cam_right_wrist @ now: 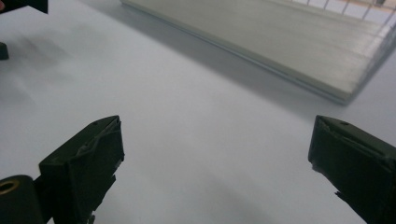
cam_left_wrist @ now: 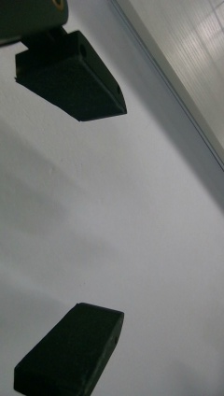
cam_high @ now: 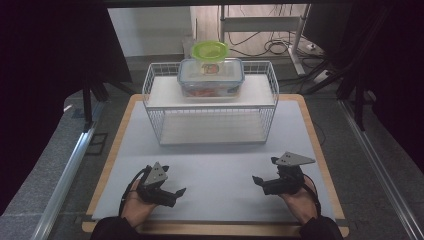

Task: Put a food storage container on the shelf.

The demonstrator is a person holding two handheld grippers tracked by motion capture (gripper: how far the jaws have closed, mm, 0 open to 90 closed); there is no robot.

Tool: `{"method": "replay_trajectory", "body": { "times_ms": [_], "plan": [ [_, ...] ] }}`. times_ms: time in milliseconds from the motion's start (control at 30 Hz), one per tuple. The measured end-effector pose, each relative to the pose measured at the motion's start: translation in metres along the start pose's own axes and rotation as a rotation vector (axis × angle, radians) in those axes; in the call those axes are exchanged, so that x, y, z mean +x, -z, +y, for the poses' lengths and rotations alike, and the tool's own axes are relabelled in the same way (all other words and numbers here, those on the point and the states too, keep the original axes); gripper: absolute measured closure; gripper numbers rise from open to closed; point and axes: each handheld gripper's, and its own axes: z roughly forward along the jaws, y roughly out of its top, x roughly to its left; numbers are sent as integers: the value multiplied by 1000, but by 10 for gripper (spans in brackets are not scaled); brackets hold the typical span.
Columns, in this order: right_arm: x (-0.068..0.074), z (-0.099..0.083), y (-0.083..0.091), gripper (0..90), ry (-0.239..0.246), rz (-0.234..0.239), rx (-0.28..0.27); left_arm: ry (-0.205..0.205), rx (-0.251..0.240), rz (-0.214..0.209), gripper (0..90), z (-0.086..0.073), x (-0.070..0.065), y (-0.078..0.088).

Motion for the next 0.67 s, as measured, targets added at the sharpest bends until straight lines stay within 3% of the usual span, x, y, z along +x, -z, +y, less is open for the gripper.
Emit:
{"method": "replay_trajectory", "body": {
  "times_ms": [267, 400, 667],
  "plan": [
    [-2, -21, -3, 31, -24, -26, 90, 2, 6, 1, 41, -1, 1, -1],
    [-1, -25, -8, 35, -12, -52, 145, 3, 12, 0, 40, -1, 1, -2],
    [-4, -27, -11, 35, -10, -68, 153, 4, 14, 2, 39, -1, 1, -2]
  ]
}}
